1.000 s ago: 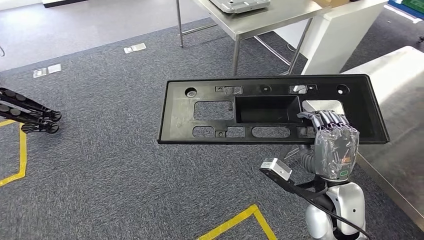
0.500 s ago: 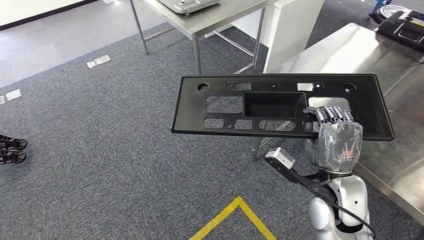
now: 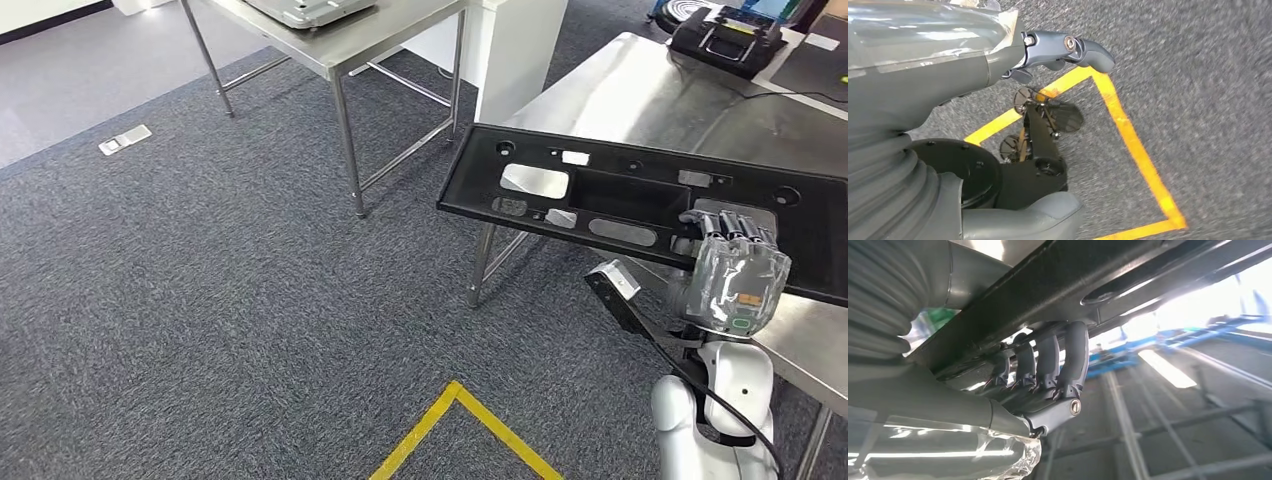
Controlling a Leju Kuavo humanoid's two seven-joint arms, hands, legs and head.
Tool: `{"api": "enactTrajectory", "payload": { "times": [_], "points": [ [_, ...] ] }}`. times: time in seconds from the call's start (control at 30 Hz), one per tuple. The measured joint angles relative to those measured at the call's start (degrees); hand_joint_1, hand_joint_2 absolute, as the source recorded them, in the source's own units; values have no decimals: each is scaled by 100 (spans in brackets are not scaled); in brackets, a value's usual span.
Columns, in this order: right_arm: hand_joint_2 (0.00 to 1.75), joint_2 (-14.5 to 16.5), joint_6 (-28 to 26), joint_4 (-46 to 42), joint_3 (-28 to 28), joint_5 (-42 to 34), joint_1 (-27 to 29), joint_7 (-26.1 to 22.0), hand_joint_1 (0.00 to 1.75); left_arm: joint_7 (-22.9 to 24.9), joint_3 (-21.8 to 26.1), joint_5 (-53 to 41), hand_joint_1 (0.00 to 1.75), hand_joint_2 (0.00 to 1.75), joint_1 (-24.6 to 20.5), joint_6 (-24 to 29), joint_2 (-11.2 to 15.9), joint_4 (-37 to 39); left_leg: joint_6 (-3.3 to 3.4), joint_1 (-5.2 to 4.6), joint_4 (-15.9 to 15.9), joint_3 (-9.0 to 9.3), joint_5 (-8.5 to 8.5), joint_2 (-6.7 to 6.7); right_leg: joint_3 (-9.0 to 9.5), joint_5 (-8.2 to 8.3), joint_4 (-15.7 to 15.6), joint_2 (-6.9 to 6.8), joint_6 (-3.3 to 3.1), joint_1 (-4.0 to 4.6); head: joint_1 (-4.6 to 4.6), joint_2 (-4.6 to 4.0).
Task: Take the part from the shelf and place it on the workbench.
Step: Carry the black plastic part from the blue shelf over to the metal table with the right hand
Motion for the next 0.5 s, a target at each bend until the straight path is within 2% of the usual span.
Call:
{"api": "enactTrajectory", "payload": {
  "times": [0.03, 0.07, 0.1, 0.13, 0.17, 0.2, 0.23, 0.27, 0.3, 0.33, 0.37, 0.43, 0.47, 0.5],
  "points": [
    [175, 0, 0, 82, -74, 11, -22, 3, 175, 6, -8, 8, 0, 175, -1, -10, -2, 0, -4, -1, 2, -3, -3, 73, 30, 31, -15, -18, 43, -10, 2, 0],
    [175, 0, -1, 154, -137, 18, -51, 3, 175, 9, -17, 15, 0, 175, -3, -19, -4, -1, -11, 0, 4, -2, -7, 143, 176, 137, -255, -57, 97, -24, 3, 0],
    [175, 0, -1, 216, -192, 27, -89, 8, 175, 11, -26, 20, 0, 175, -5, -25, -8, -4, -27, -1, 12, 2, -16, 211, 414, 281, -670, -161, 150, -42, 4, 0],
    [175, 0, -2, 273, -238, 39, -139, 20, 175, 15, -33, 25, 0, 175, -7, -30, -4, -6, -55, -21, 33, 2, -36, 275, 652, 406, -1088, -314, 177, -44, 11, 0],
    [175, 1, -3, 325, -271, 55, -194, 43, 175, 21, -39, 26, 0, 175, -9, -37, -4, -9, -87, -39, 53, 4, -56, 337, 825, 496, -1401, -424, 170, -41, 9, 0],
    [175, 1, -4, 389, -307, 78, -252, 79, 175, 31, -44, 25, 0, 175, -12, -50, 3, -11, -117, -60, 71, 8, -74, 396, 921, 543, -1583, -497, 139, -34, 1, 0],
    [175, 1, -4, 473, -352, 108, -314, 126, 175, 45, -50, 22, 0, 175, -14, -66, 8, -12, -141, -78, 81, 13, -86, 453, 930, 556, -1621, -484, 93, -19, -5, 0],
    [175, -4, -4, 584, -414, 149, -384, 176, 175, 61, -60, 16, 0, 175, -17, -85, 8, -13, -158, -72, 80, 23, -88, 514, 917, 574, -1617, -397, 51, -23, -19, 0],
    [175, -10, -4, 724, -489, 201, -475, 227, 175, 78, -69, 8, 0, 175, -24, -108, 15, -14, -183, -57, 94, 27, -109, 516, 910, 588, -1618, -326, 20, -44, -25, 0],
    [175, -23, -4, 885, -570, 259, -590, 276, 175, 89, -79, -2, 0, 175, -31, -131, 14, -14, -210, -36, 173, 1, -177, 424, 905, 604, -1621, -254, -11, -64, -27, 0],
    [175, -41, -3, 1067, -647, 313, -726, 324, 175, 95, -89, -13, 0, 175, -38, -156, 17, -15, -239, -17, 367, -80, -308, 274, 903, 621, -1626, -185, -46, -86, -31, 0],
    [175, -79, -4, 1452, -774, 397, -1002, 408, 175, 100, -114, -44, 0, 175, -39, -197, 21, -15, -272, 1, 1098, -420, -689, -74, 889, 644, -1626, -51, -97, -92, -39, 0],
    [175, -101, -7, 1641, -824, 427, -1115, 441, 175, 105, -135, -60, 0, 175, -32, -208, 22, -15, -274, 1, 1496, -619, -836, -150, 883, 651, -1625, 19, -112, -83, -39, 0],
    [175, -125, -11, 1831, -875, 456, -1207, 467, 175, 112, -162, -79, 0, 175, -26, -214, 25, -15, -266, 0, 1761, -765, -892, -186, 882, 653, -1624, 94, -116, -73, -39, 0]
  ]
}}
